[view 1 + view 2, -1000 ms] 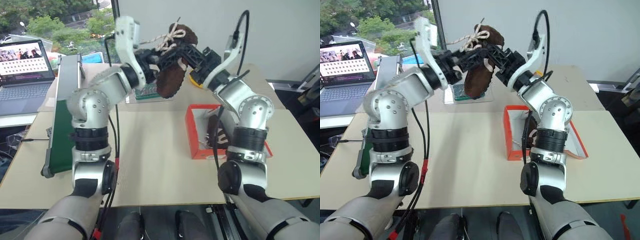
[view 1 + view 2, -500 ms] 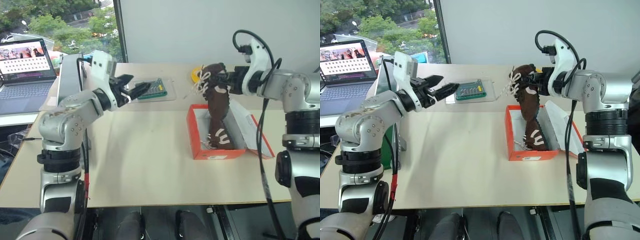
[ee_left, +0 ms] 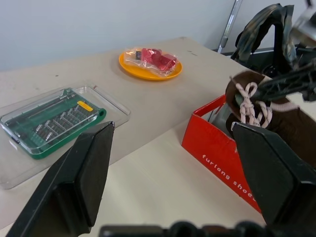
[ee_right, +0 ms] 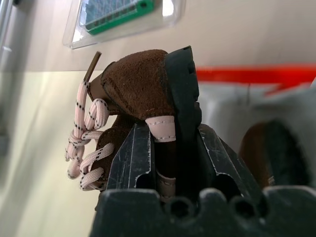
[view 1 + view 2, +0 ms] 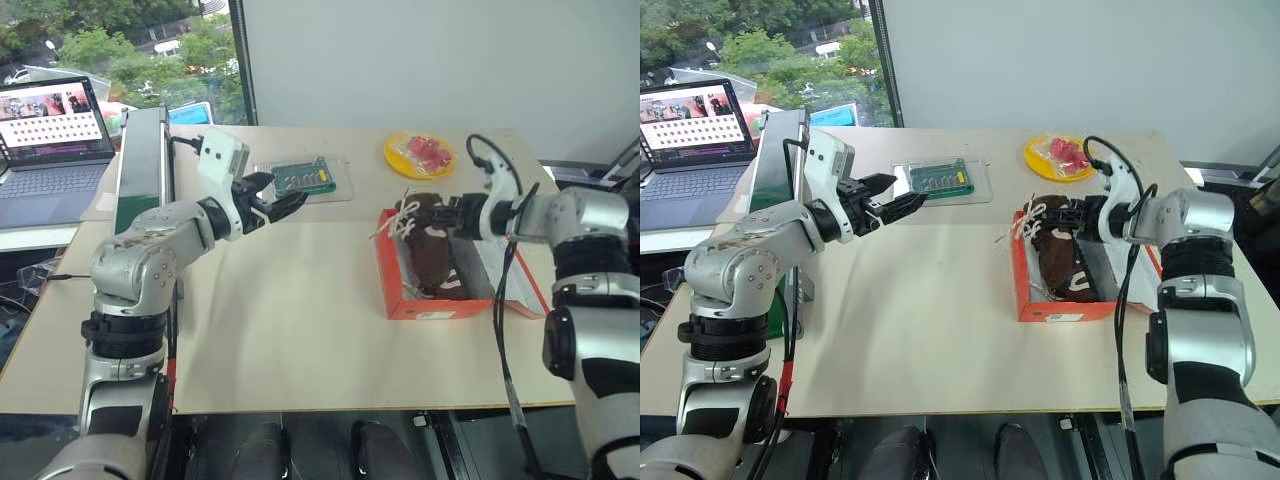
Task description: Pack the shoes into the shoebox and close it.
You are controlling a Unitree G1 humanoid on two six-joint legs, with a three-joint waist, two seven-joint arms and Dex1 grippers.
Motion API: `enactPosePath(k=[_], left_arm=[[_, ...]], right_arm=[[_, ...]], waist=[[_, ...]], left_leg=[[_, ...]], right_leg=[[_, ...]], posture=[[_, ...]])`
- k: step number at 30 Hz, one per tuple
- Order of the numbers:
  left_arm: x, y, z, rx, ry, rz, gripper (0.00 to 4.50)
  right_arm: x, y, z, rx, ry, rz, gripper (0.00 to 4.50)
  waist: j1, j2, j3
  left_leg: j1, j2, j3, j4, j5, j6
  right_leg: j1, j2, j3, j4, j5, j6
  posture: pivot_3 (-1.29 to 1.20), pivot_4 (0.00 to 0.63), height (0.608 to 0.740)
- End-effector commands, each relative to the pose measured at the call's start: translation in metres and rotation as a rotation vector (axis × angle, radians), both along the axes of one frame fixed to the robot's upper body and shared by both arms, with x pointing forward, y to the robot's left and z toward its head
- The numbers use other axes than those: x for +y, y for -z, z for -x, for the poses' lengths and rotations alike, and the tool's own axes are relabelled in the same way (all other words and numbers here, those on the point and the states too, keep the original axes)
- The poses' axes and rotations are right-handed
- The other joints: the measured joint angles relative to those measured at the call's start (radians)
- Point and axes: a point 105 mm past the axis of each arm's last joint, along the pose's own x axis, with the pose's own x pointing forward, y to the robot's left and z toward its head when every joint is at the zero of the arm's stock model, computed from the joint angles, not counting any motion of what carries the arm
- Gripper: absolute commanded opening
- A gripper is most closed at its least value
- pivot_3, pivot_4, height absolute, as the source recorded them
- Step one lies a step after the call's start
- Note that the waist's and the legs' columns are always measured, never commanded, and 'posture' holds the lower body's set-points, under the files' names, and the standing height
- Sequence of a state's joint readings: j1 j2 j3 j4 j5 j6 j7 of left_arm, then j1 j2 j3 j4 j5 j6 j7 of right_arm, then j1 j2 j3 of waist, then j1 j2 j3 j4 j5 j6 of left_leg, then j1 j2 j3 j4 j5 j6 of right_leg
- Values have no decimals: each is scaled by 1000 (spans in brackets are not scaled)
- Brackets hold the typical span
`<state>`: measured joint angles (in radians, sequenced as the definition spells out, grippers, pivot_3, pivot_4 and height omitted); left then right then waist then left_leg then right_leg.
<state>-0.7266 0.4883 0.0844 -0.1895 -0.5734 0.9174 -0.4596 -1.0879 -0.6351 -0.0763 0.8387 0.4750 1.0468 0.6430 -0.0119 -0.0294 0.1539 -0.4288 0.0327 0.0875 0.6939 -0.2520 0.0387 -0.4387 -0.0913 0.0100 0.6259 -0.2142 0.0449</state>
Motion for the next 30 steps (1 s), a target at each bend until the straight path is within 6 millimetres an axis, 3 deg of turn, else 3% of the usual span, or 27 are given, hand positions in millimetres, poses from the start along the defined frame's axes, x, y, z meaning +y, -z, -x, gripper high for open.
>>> enactPosePath(k=[1, 5, 12, 19, 23, 28, 30], left_arm=[[3, -15, 6, -67, -10, -5, 4076], [2, -14, 7, -67, -11, -9, 4076], [-11, -7, 6, -62, 33, -47, 4076], [-22, -5, 7, -79, 67, -78, 4076], [-24, -2, 6, -82, 69, -82, 4076], [-27, -1, 6, -80, 75, -80, 4076], [-27, -1, 6, -80, 74, -79, 4076]], right_arm=[[-5, -7, -4, -47, 32, -54, 592], [-3, 15, -2, 9, 28, -14, 592], [4, 63, 0, 59, -72, 347, 592], [7, 78, -3, 48, -110, 510, 592], [7, 76, -7, 4, -129, 598, 592], [10, 74, -8, -16, -128, 589, 592], [10, 72, -8, -19, -123, 582, 1578]], waist=[[-1, 0, 0], [-2, 0, 0], [-2, 0, 0], [-1, -1, -1], [-1, -1, -1], [-1, -1, -1], [-1, -1, -1]], left_leg=[[0, 0, 0, 0, 0, 0], [0, 0, 0, 0, 1, -1], [3, 0, 0, 0, 2, -4], [15, 0, -1, 0, -3, 4], [18, 0, -2, 0, -3, 4], [19, 0, -2, 0, -3, 4], [19, 0, -1, 0, -3, 4]], right_leg=[[0, 0, 0, 0, 0, 0], [0, 0, 0, 0, 0, 0], [2, 0, 1, 1, 0, 0], [16, 0, -1, -1, 0, 0], [17, 0, -1, -1, 0, 0], [18, 0, -1, 0, 0, 0], [18, 0, -1, 0, 0, 0]], posture=[[0, 150, 740], [0, 150, 740], [0, 150, 740], [0, 150, 740], [0, 150, 740], [0, 150, 740], [0, 150, 740]])
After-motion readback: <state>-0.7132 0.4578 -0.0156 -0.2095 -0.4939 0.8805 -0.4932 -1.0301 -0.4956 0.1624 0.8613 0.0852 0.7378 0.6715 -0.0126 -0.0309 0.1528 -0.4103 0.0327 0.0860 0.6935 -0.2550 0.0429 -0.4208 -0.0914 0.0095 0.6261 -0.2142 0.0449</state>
